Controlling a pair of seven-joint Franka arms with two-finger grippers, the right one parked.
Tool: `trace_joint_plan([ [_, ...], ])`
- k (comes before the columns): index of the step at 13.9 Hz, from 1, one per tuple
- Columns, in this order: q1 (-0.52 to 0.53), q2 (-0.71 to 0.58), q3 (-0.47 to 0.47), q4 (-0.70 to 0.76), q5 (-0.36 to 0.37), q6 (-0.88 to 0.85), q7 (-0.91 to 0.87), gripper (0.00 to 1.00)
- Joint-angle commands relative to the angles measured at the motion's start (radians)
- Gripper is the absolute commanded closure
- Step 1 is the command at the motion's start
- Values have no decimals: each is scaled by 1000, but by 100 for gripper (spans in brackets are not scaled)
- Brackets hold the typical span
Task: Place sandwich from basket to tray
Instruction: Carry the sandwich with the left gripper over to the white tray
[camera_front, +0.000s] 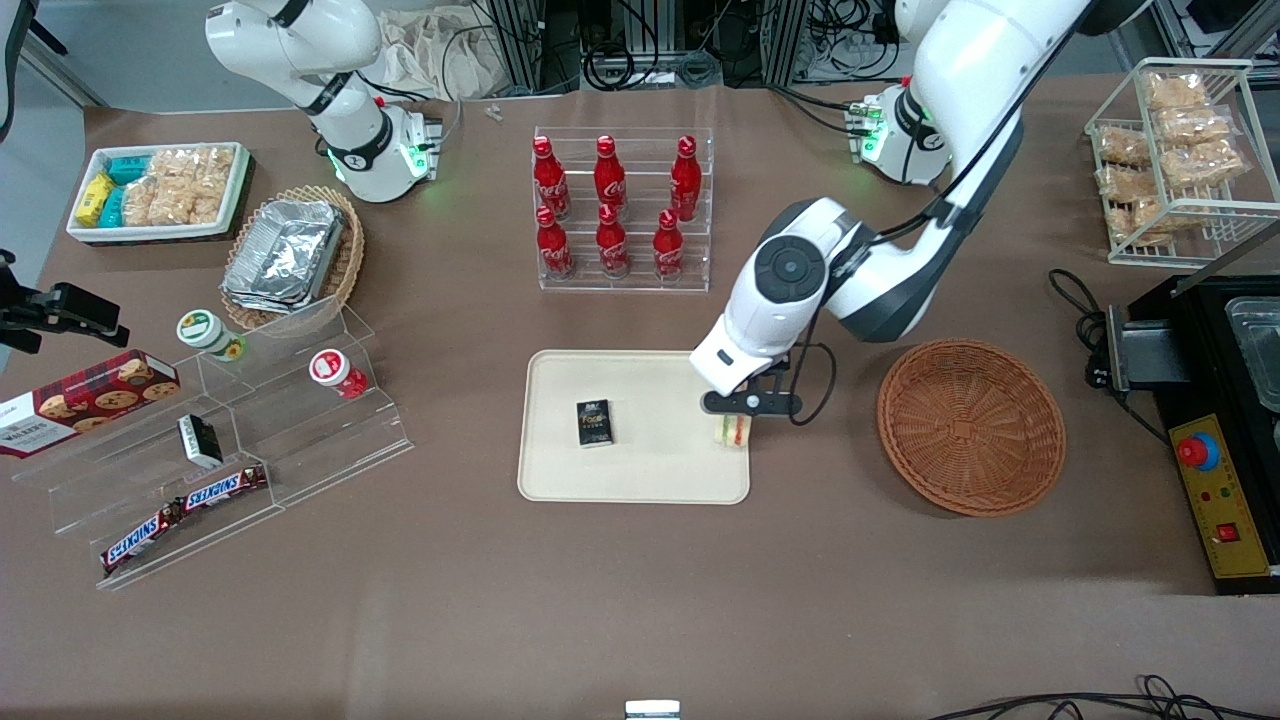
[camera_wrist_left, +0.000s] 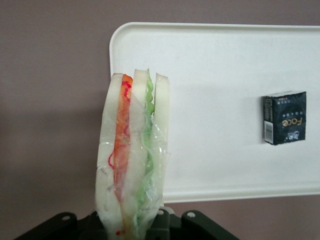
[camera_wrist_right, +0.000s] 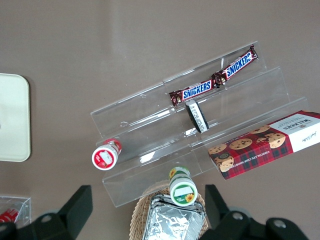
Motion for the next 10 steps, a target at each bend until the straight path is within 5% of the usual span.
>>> trace_joint_plan([
  [1, -14, 108, 5, 101, 41, 0, -29, 100],
  [6, -25, 199, 8, 133, 145, 61, -87, 100],
  [10, -23, 208, 9, 130, 148, 61, -87, 100],
])
